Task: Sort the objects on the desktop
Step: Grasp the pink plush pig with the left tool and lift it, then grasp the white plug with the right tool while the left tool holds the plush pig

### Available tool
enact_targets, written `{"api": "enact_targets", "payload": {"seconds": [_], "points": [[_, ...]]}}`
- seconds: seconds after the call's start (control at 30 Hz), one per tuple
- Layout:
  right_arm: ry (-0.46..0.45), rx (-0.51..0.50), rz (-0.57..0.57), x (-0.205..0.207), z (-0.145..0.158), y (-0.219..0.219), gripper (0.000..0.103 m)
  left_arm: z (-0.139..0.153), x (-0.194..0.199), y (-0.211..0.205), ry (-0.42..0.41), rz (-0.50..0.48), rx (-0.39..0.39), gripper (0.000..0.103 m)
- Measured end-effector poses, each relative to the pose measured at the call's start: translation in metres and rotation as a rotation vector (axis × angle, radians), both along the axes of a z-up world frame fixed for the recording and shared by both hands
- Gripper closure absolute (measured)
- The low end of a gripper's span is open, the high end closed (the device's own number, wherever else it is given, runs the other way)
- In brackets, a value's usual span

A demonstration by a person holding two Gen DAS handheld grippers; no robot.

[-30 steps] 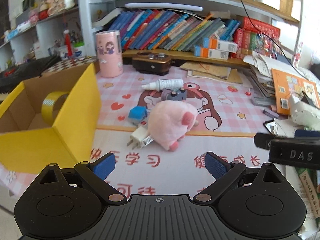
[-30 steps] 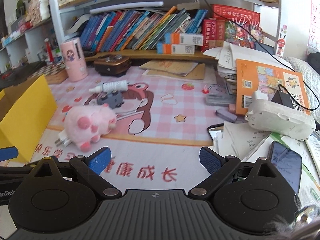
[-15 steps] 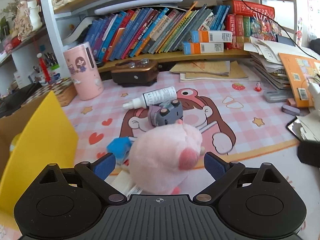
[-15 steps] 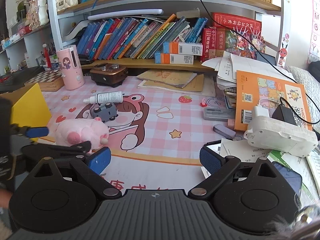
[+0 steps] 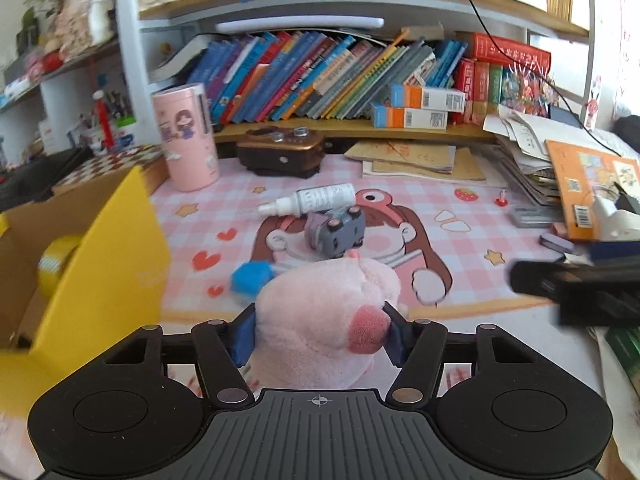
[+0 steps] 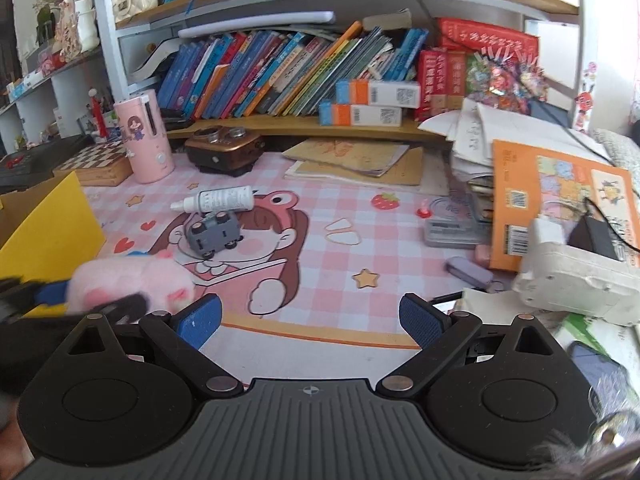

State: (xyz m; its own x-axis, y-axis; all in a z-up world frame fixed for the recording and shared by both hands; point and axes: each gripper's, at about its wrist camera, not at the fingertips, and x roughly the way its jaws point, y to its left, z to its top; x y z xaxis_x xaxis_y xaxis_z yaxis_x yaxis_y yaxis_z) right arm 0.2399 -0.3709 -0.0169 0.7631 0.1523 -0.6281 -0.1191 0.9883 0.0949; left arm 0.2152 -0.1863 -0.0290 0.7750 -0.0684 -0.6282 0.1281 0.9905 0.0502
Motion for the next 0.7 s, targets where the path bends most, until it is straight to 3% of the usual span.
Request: {"api": "enact_targets", "payload": {"seconds": [0.17, 0.3, 0.4, 0.53, 0.7], "points": [[0.014, 0.007, 0.068, 0.01, -0.01, 0.02, 0.007, 0.003, -0.03, 0.023, 0.032, 0.083, 0.001, 0.042], [0.041, 0.006, 0.185, 0.021, -0.019, 0.043, 0.008, 0.005, -0.051, 0.037, 0.046, 0.125, 0.01, 0.042], [0.055, 0.013, 0.308, 0.028, -0.024, 0.065, 0.014, 0.008, -0.065, 0.049, 0.055, 0.173, 0.004, 0.042], [0.065, 0.009, 0.447, 0.037, -0.032, 0.097, 0.032, 0.011, -0.081, 0.061, 0.06, 0.227, 0.004, 0.042], [0.084, -0.011, 0.588, 0.048, -0.045, 0.133, 0.038, 0.012, -0.093, 0.072, 0.07, 0.276, 0.011, 0.042]]}}
